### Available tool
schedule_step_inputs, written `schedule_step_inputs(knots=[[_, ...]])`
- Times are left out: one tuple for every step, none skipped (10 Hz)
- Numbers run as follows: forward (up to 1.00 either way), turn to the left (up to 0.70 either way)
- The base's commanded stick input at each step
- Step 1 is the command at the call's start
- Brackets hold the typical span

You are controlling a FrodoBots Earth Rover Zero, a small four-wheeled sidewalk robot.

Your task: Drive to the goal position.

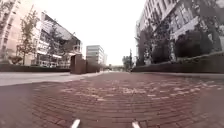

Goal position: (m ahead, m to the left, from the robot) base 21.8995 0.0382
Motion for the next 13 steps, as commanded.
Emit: schedule_step_inputs(knots=[[0.70,-0.14],[0.70,-0.14],[0.70,-0.14],[0.70,-0.14],[0.70,-0.14],[0.70,0.00],[0.70,0.00],[0.70,0.00],[0.70,0.00],[0.70,0.00],[0.70,0.00],[0.70,0.00],[0.70,0.00]])
